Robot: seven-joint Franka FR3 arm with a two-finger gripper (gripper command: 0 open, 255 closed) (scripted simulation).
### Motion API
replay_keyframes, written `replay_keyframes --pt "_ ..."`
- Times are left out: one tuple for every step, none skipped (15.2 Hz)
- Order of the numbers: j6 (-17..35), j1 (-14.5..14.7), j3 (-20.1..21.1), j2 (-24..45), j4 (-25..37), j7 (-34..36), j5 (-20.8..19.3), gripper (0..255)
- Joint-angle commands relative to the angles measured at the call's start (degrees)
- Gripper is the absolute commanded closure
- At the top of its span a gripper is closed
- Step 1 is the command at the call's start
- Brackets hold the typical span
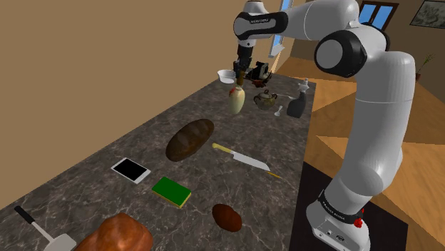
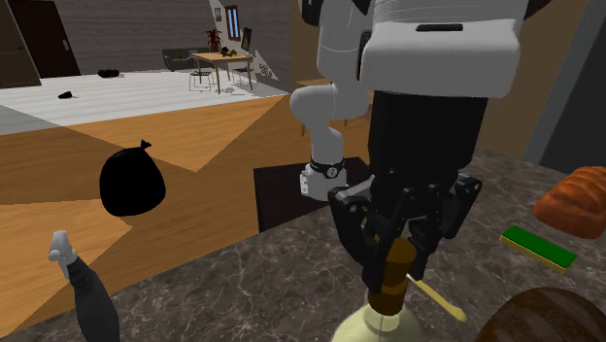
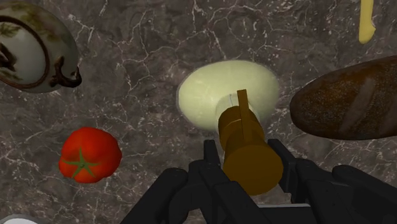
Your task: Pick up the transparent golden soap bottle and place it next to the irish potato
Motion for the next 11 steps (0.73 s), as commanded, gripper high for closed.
replay_keyframes --pt "-1.63 -0.09 -0.02 0.13 1.78 -0.05 0.03 255" --pt "-2.43 -0.13 -0.03 0.19 2.65 -0.06 0.04 255" --pt "-3.24 -0.17 -0.04 0.27 3.54 -0.07 0.05 255" --pt "-4.06 -0.21 -0.05 0.37 4.46 -0.08 0.07 255" --pt "-4.89 -0.26 -0.05 0.49 5.41 -0.09 0.09 255" --pt "-5.74 -0.32 -0.06 0.63 6.38 -0.1 0.11 255" --pt "-6.59 -0.37 -0.07 0.79 7.4 -0.12 0.14 255" --pt "-7.46 -0.43 -0.07 0.97 8.44 -0.13 0.18 255" --pt "-8.34 -0.5 -0.08 1.17 9.53 -0.15 0.21 255" --pt "-9.24 -0.57 -0.08 1.4 10.65 -0.17 0.26 255" --pt "-10.15 -0.65 -0.09 1.65 11.82 -0.19 0.31 255"
